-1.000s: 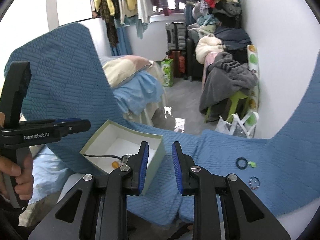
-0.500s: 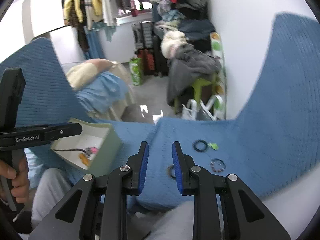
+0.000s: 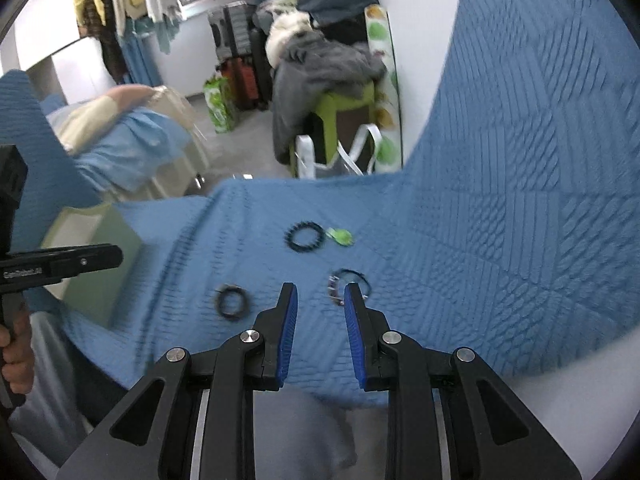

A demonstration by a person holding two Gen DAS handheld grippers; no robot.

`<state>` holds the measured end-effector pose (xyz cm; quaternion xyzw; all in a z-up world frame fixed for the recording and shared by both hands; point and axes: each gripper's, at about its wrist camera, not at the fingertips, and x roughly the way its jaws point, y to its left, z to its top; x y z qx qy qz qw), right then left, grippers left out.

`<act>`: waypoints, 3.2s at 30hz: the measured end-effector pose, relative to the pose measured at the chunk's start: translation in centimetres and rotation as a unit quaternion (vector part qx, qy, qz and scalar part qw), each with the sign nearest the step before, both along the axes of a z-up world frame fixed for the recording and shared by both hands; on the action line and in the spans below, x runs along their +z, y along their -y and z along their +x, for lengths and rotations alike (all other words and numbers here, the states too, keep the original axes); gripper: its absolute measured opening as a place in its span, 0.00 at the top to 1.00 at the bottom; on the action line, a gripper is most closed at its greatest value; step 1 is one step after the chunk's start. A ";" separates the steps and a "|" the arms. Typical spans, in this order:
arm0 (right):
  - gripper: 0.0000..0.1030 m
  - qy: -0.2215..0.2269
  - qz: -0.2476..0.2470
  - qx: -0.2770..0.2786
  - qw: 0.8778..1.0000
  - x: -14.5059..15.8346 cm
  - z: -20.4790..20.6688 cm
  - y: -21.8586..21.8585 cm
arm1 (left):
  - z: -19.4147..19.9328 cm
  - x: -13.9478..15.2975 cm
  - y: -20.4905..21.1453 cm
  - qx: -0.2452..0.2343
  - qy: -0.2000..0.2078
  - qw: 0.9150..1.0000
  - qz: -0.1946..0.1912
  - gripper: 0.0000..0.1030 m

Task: Organize jewelry
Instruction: 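Move both open grippers back to the remaining jewelry, then grasp the black-and-gold bangle with the left gripper while the right grasps the red-bead bracelet, then carry the bangle and red-bead bracelet with both grippers over the white box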

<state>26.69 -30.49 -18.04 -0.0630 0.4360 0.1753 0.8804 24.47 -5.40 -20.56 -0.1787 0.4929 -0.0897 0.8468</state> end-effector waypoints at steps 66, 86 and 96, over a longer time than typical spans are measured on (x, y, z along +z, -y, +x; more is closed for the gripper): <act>0.95 -0.007 -0.026 0.061 0.998 -3.5 1.4 -3.6 | 0.1 -2.1 -0.1 0.013 -0.005 1.000 0.027 0.93; 0.95 0.031 0.031 0.032 0.999 5.8 -1.7 -10.9 | -4.9 6.5 -9.8 0.076 0.069 0.994 0.025 0.93; 0.94 0.069 0.077 0.089 0.991 10.3 -2.8 -20.7 | -6.6 9.0 -16.9 0.110 0.086 0.989 0.045 0.93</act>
